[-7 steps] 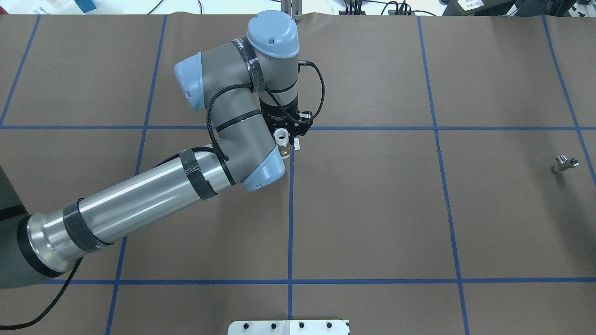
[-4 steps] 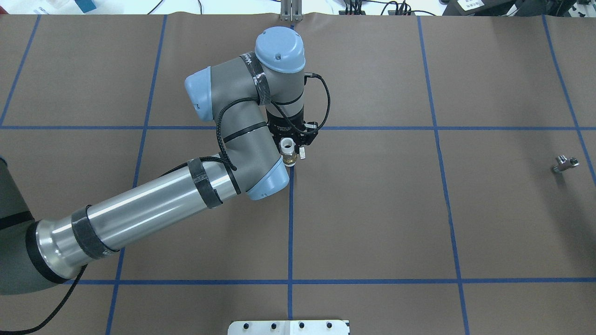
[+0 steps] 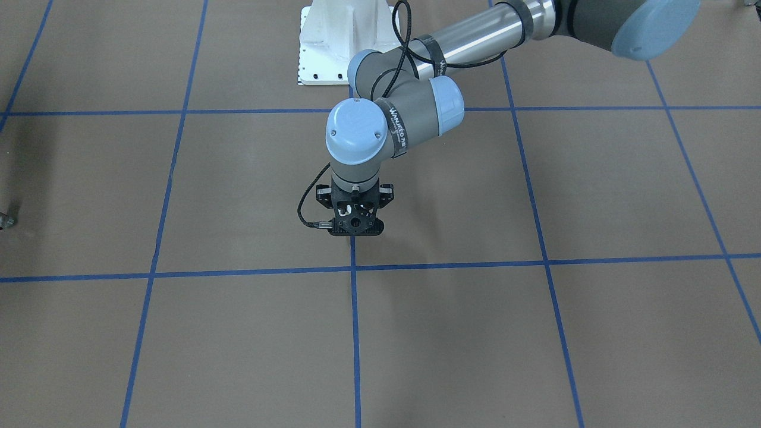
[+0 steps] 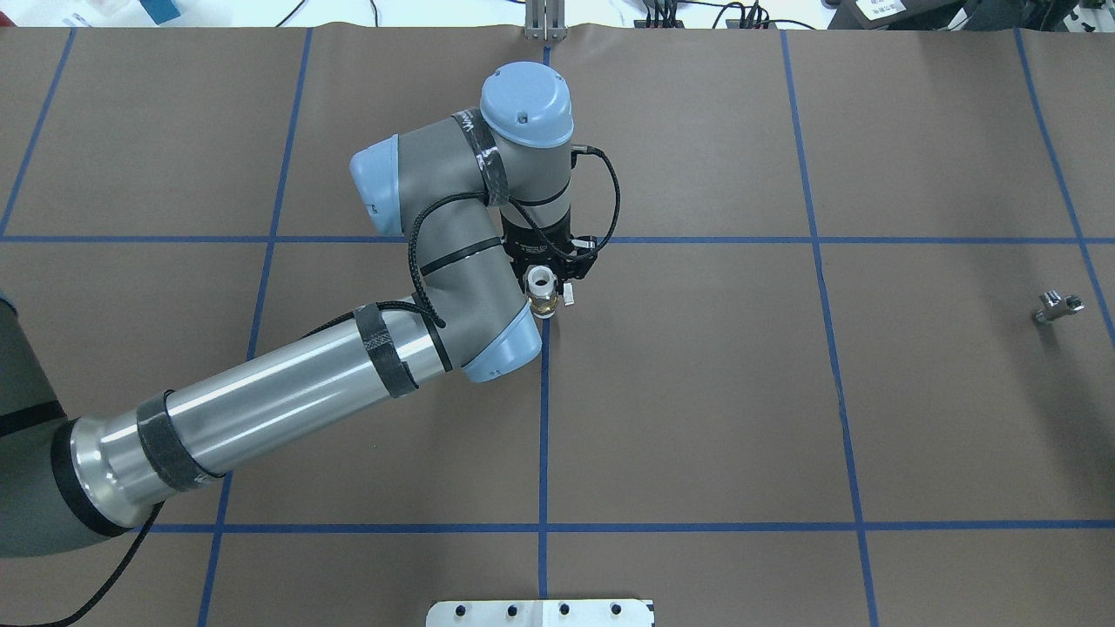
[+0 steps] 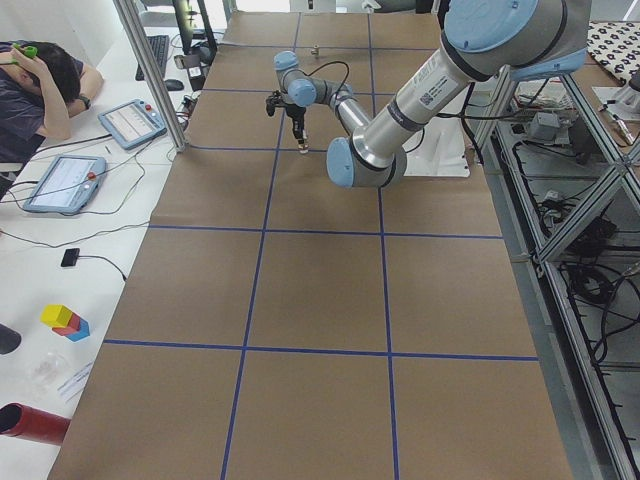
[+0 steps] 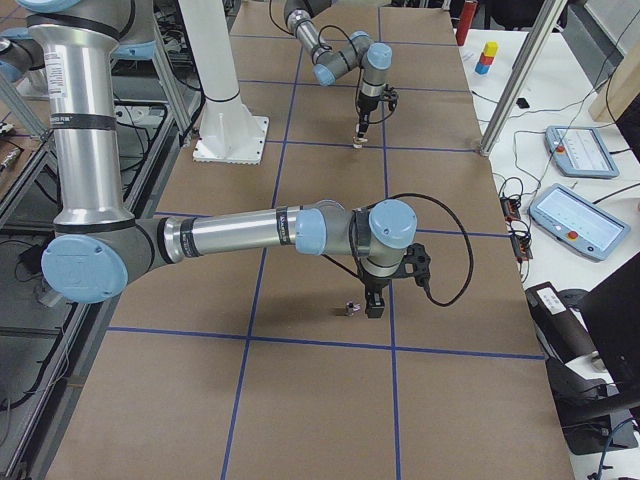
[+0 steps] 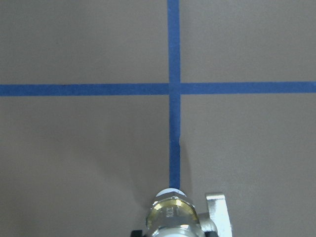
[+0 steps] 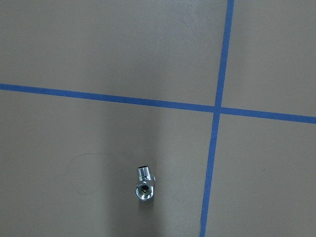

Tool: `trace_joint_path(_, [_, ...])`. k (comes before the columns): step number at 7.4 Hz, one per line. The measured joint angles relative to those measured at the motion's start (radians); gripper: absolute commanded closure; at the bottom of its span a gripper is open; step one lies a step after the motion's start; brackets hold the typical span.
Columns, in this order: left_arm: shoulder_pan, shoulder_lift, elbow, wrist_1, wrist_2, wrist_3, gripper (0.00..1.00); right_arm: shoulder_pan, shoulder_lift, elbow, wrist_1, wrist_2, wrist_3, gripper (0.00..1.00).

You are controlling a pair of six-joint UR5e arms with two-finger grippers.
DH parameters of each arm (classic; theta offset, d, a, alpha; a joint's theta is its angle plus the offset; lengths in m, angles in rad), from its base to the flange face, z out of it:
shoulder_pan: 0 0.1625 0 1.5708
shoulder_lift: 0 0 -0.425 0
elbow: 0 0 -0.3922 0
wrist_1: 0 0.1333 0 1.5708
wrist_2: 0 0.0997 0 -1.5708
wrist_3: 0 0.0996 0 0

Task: Assemble PPR valve and pipe with both arms
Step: 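Set the valve upright at the centre, open the left gripper and withdraw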

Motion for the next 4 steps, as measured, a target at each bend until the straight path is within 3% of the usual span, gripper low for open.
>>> trace_joint_path(4, [0.004, 0.005, -0.015, -0.031, 0.012, -0.021, 0.00, -0.003, 0.026, -0.006, -0.001, -0.003, 0.001, 0.01])
